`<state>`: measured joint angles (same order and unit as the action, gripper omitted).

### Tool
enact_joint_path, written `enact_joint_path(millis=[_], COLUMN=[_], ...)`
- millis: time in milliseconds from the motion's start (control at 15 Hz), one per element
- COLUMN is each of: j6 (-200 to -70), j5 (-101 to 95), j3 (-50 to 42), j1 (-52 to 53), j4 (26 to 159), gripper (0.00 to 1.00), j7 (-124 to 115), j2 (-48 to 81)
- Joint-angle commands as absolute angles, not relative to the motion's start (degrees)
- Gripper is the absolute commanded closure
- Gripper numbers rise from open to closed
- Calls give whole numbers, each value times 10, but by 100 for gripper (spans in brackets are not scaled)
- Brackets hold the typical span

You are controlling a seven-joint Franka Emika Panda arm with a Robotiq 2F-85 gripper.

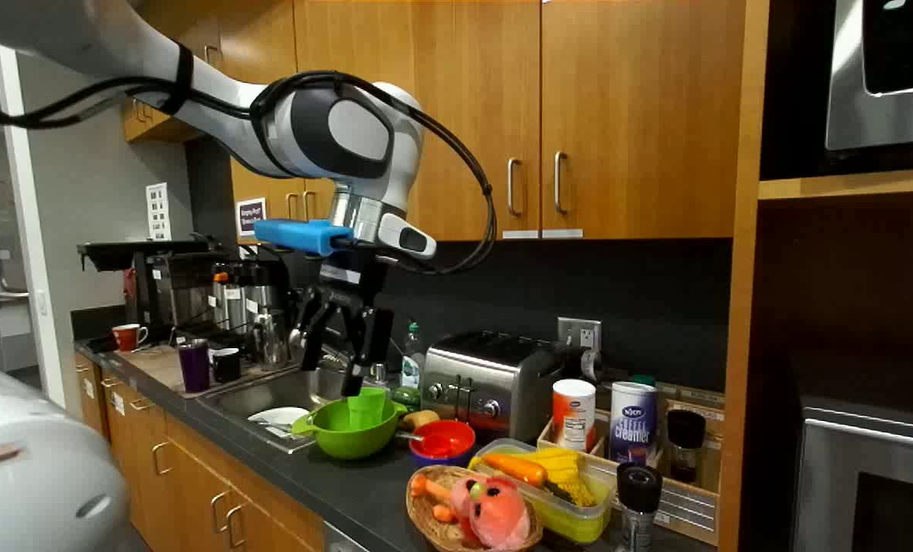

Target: Pick up the pink bird toy and put it on the kitchen counter

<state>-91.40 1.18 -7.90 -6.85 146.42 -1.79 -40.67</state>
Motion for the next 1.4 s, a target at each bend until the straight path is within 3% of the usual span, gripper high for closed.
enact_joint_path(millis=[0, 800, 1333], j6=[-913, -913, -1083], j5=[14, 14, 18], j3=[-74, -74, -68], j1=[-74, -74, -96], j4=[1463, 1463, 1565], gripper=[0, 0, 0], j7=[-15, -15, -52], j2=[-406, -406, -444])
